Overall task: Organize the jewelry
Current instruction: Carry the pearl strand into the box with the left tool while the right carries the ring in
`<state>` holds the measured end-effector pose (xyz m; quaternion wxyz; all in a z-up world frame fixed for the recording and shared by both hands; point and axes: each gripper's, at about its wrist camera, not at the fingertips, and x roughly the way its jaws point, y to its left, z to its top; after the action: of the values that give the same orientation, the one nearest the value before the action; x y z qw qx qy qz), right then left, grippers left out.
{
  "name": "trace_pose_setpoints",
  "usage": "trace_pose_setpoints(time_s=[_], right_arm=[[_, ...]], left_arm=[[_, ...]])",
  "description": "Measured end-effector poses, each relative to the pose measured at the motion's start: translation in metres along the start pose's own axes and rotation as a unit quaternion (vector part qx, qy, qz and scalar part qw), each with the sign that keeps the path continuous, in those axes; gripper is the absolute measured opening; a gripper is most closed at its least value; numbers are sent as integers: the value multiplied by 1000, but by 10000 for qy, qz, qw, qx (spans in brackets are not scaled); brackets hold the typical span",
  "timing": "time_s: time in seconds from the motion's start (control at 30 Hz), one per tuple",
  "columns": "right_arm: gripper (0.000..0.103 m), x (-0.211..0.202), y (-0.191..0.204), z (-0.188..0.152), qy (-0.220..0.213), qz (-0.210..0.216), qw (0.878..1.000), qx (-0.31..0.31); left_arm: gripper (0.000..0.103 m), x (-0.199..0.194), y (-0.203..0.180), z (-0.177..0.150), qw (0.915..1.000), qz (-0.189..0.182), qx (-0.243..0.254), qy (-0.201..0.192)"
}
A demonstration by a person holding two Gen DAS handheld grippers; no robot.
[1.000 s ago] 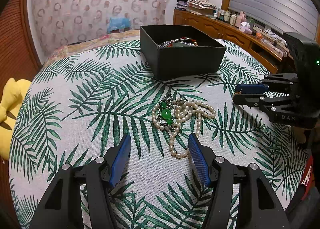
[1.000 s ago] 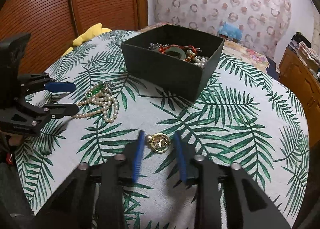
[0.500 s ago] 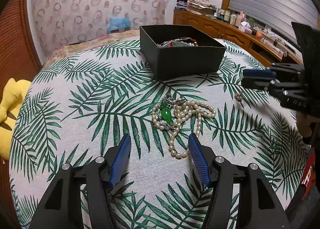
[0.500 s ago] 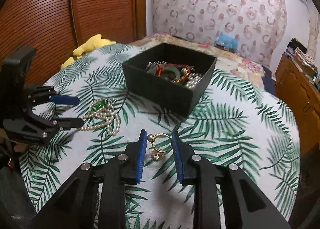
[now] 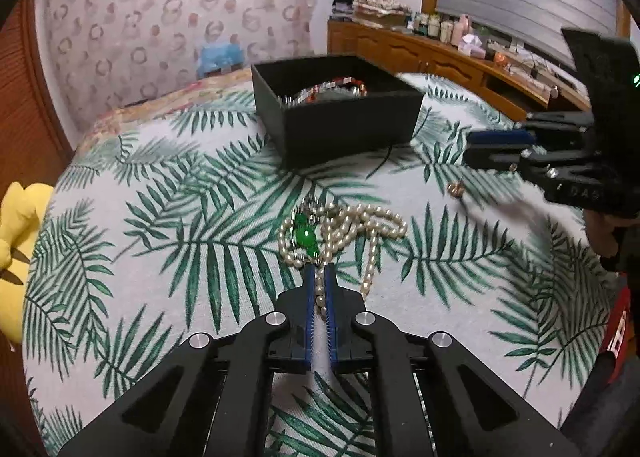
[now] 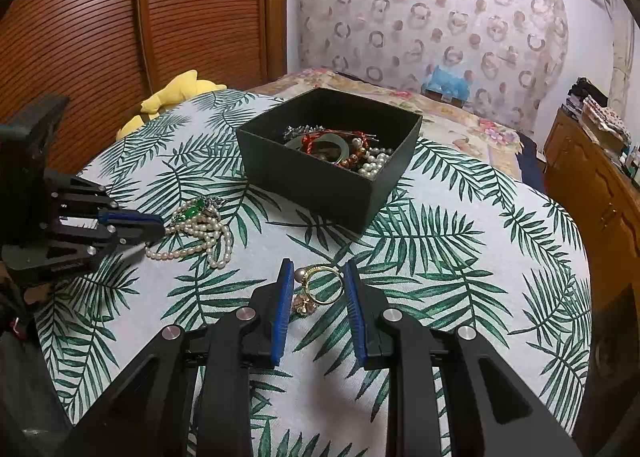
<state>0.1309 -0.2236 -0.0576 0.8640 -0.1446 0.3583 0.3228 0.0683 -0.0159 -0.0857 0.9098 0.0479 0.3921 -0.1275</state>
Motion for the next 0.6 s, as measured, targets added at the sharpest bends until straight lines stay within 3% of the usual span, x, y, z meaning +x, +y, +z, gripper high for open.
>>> trace_pose_setpoints(time_s=[0.6], right_arm=[[28,-26,6,26,-374,-45,9992,-96]], left_arm=[[4,-82,3,81,9916,-93,-3,-1290]])
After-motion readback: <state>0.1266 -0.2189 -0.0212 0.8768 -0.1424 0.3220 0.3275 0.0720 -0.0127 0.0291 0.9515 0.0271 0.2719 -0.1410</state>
